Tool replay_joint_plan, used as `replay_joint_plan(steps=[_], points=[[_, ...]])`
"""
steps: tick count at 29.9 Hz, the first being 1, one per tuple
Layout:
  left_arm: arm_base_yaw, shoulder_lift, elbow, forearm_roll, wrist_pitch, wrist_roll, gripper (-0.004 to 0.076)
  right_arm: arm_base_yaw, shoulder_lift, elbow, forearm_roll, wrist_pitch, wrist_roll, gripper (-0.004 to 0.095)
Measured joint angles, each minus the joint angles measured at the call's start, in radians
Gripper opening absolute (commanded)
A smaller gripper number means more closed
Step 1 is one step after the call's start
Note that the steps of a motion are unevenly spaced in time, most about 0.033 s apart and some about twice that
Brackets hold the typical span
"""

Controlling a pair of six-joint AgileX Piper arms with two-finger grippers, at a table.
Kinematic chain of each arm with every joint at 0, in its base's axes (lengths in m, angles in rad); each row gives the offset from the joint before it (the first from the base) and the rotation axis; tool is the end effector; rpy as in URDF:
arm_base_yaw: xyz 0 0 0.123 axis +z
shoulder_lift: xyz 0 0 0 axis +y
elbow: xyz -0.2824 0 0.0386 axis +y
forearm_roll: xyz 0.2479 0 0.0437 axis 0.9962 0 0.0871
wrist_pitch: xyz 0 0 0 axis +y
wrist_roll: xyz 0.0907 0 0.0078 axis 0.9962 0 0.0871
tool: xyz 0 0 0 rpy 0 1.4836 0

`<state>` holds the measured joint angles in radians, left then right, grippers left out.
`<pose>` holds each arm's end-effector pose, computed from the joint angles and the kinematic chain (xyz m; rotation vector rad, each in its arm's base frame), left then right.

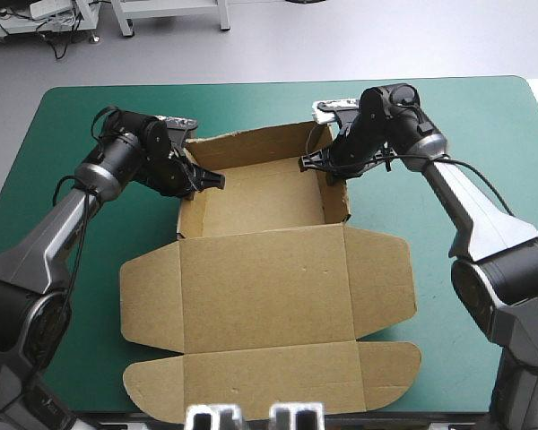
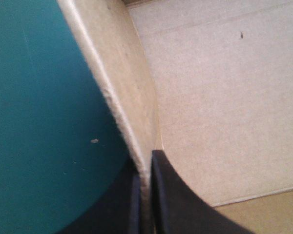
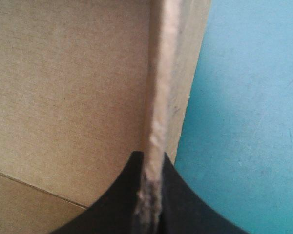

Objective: Fold the box

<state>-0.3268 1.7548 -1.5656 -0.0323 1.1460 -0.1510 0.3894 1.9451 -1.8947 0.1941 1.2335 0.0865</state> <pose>0.3496 -0.1213 0.3035 0.2365 2.8216 -0.1526 0.3842 0.1756 0.3197 -0.3811 2.7724 0.3912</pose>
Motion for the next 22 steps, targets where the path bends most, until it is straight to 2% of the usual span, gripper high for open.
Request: replay_joint_plan(steps=[7,16,18,22], points=[[-0.001,0.073,-0.015,-0.005,0.001,-0.002,-0.001,-0.008,0.123,-0.001,0.007,-0.002,-0.022,-0.0009],[-0.003,0.076,-0.017,0.017,0.003,0.001,-0.001,-0.01,0.145,-0.018,0.0,0.011,-0.068,0.0005],[-0.004,0.076,-0.017,0.024,0.006,0.013,-0.001,-0.008,0.145,-0.02,-0.008,0.011,-0.072,0.0058],[-0.011,0.077,-0.022,0.053,0.017,0.033,-0.0003,-0.004,0.147,-0.02,-0.03,0.012,-0.113,0.0273]])
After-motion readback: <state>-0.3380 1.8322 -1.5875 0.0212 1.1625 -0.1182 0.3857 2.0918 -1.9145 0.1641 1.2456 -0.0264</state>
